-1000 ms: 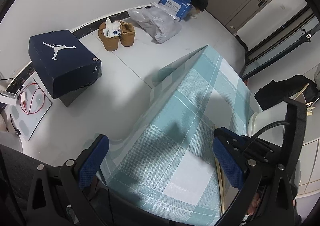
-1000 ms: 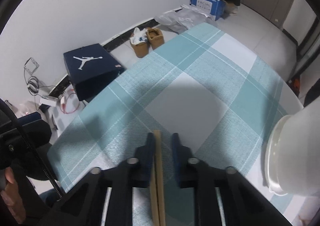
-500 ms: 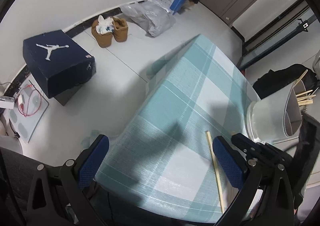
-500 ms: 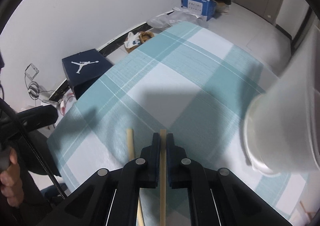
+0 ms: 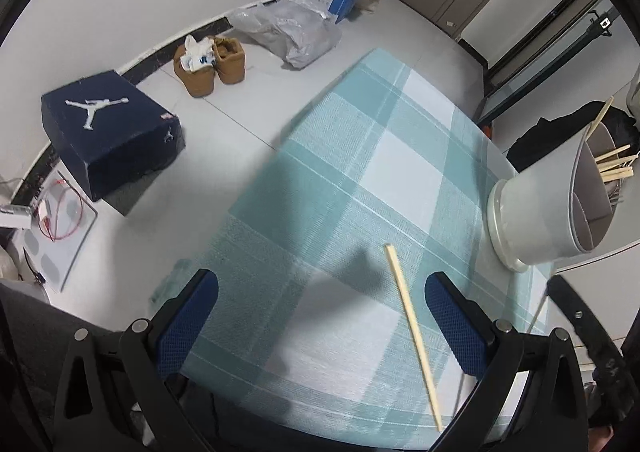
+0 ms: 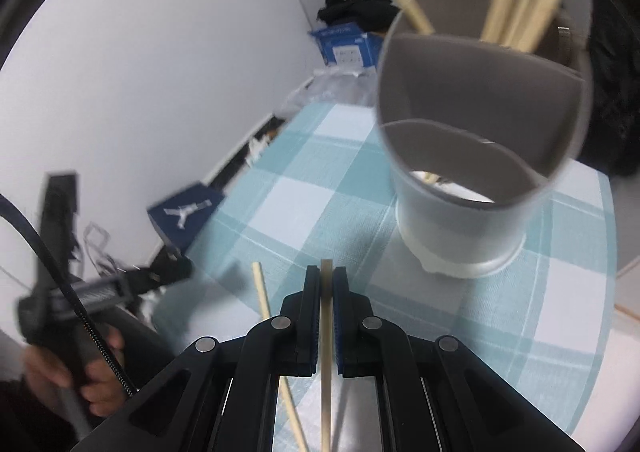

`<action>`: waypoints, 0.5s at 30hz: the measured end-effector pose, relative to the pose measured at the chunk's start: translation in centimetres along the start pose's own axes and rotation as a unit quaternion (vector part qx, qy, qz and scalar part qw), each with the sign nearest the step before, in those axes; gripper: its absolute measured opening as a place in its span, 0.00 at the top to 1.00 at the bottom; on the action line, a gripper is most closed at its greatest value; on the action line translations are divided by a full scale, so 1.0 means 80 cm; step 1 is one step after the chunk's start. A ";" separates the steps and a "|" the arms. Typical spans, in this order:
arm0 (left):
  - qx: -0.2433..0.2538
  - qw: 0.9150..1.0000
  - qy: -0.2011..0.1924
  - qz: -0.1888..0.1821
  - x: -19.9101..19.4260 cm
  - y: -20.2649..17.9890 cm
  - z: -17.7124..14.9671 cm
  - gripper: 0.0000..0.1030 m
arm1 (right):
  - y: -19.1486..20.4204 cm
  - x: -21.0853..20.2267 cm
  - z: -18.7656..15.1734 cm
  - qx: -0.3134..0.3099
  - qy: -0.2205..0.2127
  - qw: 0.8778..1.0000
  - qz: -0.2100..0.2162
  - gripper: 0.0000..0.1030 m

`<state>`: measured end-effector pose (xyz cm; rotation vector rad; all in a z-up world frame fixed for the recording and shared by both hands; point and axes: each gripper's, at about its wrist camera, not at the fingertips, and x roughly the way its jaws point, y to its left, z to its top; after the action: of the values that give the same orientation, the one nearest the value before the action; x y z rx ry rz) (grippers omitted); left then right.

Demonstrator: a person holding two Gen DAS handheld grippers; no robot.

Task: Organize utensils
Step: 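Close the left gripper on the last chopstick while the right holds its chopstick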

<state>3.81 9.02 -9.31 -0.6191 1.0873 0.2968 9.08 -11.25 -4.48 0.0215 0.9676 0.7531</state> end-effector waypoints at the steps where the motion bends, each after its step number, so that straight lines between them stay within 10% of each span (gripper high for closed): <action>1: 0.002 1.000 -0.002 0.001 0.000 -0.004 -0.001 0.02 | -0.001 -0.004 0.000 0.007 -0.007 1.000 0.005 0.95; 15: 0.068 0.996 0.026 0.044 0.028 -0.049 -0.008 0.07 | -0.066 -0.043 -0.011 0.094 -0.083 0.991 0.055 0.95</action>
<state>6.40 5.37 -10.25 -0.4599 1.1770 0.2816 10.28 -17.45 -4.24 0.2999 0.8809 0.7457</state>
